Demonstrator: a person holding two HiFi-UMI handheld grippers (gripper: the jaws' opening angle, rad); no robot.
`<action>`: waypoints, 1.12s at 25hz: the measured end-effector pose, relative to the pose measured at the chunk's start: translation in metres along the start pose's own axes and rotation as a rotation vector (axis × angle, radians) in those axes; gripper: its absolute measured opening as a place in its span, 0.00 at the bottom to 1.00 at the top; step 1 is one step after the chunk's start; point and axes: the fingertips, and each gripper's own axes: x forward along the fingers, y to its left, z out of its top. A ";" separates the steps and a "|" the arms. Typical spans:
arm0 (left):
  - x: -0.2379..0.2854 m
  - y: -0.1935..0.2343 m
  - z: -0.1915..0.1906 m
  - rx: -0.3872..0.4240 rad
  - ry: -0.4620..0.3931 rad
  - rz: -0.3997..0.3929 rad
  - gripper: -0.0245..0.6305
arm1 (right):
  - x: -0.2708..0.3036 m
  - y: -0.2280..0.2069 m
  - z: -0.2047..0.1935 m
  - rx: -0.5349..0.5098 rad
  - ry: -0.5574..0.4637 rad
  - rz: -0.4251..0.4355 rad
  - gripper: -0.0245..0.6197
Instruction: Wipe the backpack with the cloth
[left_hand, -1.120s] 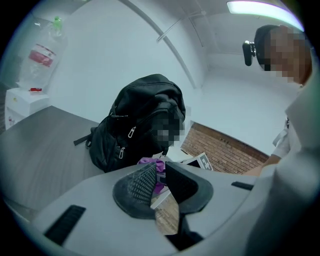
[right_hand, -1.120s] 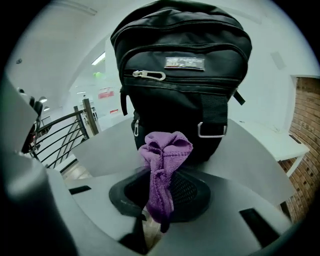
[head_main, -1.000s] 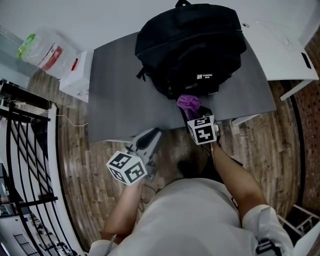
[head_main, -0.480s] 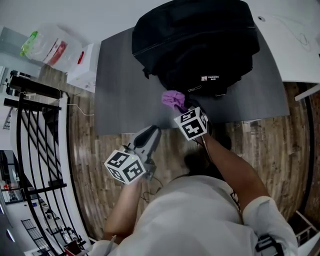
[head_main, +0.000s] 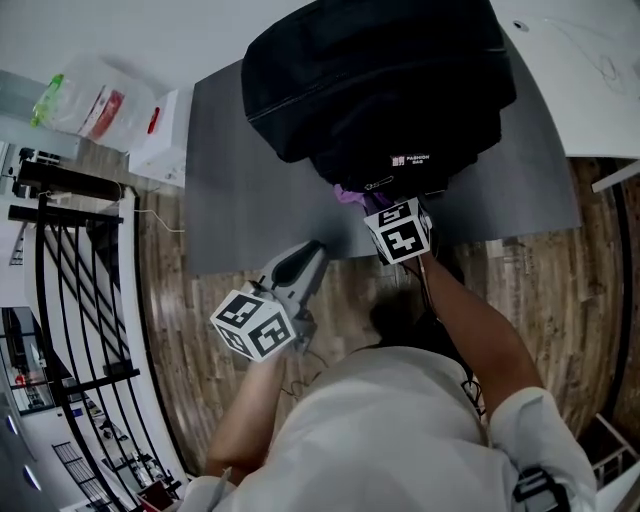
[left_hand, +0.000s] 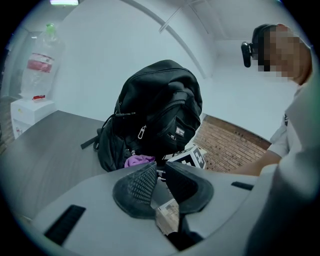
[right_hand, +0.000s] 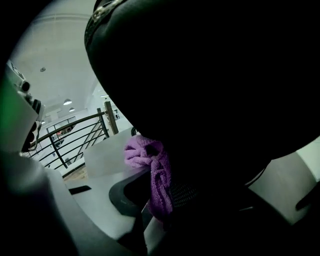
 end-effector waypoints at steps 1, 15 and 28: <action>0.002 0.000 0.001 0.000 0.000 -0.005 0.12 | -0.002 -0.003 -0.001 0.003 0.001 -0.005 0.16; 0.035 -0.011 0.007 0.005 0.014 -0.074 0.12 | -0.024 -0.062 -0.014 0.070 0.003 -0.126 0.16; 0.040 -0.014 0.007 0.014 0.022 -0.084 0.12 | -0.048 -0.122 -0.026 0.153 -0.007 -0.252 0.16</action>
